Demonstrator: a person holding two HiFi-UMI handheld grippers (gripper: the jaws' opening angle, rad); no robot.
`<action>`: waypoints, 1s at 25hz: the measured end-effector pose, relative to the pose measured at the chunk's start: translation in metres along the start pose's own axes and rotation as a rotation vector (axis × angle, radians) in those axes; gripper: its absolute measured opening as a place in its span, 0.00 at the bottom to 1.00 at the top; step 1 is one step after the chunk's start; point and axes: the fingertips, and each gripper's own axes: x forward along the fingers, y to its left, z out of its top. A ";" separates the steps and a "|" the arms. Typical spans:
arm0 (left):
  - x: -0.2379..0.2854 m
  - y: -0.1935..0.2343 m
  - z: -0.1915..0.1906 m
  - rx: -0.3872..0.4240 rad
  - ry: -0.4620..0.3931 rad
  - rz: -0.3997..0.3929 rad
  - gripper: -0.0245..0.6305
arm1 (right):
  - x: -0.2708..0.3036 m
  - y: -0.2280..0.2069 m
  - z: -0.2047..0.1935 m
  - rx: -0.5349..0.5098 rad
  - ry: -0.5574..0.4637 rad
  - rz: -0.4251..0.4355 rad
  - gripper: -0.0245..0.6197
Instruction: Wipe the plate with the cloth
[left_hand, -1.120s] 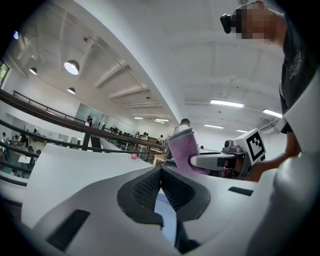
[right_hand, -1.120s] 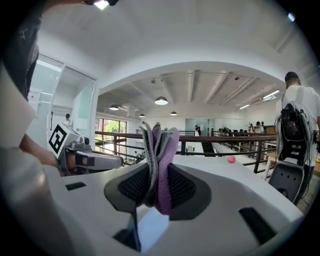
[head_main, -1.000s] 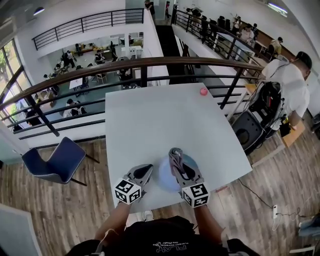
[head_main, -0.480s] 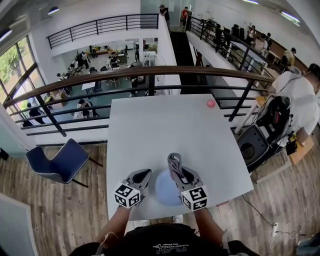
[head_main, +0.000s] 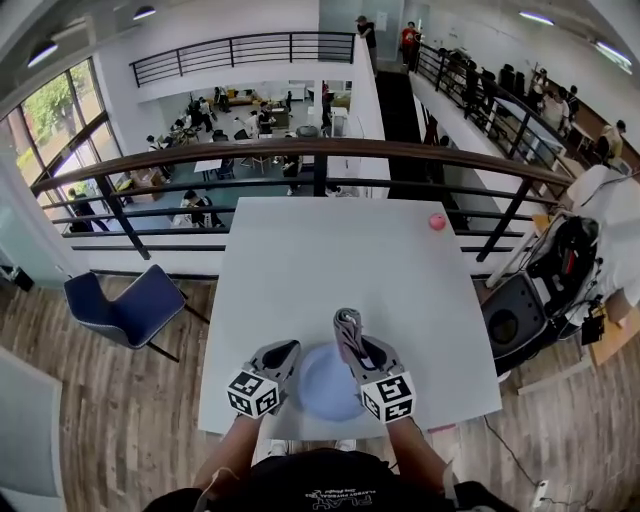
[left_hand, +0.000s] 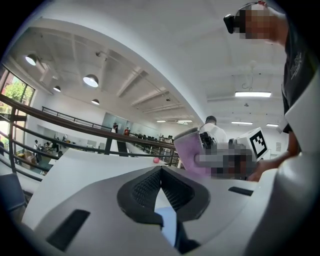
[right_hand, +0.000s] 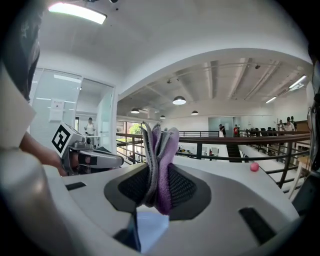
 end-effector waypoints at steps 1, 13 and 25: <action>0.001 -0.001 -0.001 -0.002 -0.003 0.016 0.06 | 0.000 -0.001 -0.001 -0.001 -0.001 0.015 0.21; -0.012 -0.006 -0.007 -0.022 -0.015 0.157 0.06 | 0.011 -0.001 -0.008 0.004 -0.002 0.140 0.21; -0.026 0.041 -0.009 -0.004 0.024 0.174 0.06 | 0.040 0.016 -0.027 0.018 0.049 0.123 0.21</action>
